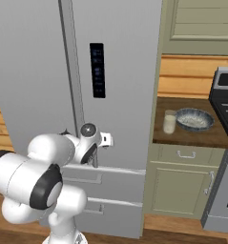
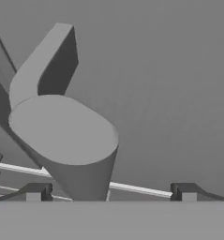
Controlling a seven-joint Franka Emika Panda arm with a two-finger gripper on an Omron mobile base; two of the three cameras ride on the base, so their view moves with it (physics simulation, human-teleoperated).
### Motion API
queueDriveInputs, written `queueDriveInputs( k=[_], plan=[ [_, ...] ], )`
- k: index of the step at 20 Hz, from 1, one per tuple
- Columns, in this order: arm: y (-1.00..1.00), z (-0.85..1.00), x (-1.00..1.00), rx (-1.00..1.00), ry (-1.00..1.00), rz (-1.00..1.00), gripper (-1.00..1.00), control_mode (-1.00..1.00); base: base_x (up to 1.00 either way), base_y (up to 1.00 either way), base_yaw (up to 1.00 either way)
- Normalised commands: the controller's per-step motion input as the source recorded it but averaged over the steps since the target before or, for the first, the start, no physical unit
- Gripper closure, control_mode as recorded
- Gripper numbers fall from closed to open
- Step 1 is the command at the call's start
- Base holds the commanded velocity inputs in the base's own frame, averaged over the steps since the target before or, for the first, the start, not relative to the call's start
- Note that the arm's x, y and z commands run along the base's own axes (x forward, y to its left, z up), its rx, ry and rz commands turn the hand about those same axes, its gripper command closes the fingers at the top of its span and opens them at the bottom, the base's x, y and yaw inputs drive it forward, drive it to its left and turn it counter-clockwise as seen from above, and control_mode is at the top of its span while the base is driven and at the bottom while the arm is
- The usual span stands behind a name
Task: Grab a lemon wedge from the fridge and one ice cube from the ice bowl, and put them in the glass of lemonade.
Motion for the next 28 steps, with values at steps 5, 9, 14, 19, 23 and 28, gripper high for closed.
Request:
queueDriveInputs(
  k=[5, 9, 14, 19, 23, 28],
  plan=[
    [0.05, -0.03, 0.04, 0.0, 0.0, 0.0, 1.0, -1.0, 0.0, 0.0, 0.0],
    [0.06, 0.0, 0.03, 0.0, 0.0, 0.0, 1.0, -1.0, 0.0, 0.0, 0.0],
    [0.0, 0.0, 0.0, 0.0, 0.0, 0.0, 1.0, -1.0, 0.0, 0.0, 0.0],
    [-0.04, 0.0, 0.0, 0.0, 0.0, -0.01, 1.0, -1.0, 0.0, 0.0, 0.0],
    [-0.46, 0.0, -0.01, 0.0, 0.0, -0.07, 1.0, -1.0, 0.0, 0.0, 0.0],
    [-0.77, 0.06, -0.2, 0.05, 0.0, -0.12, 1.0, -1.0, 0.0, 0.0, 0.0]
  ],
)
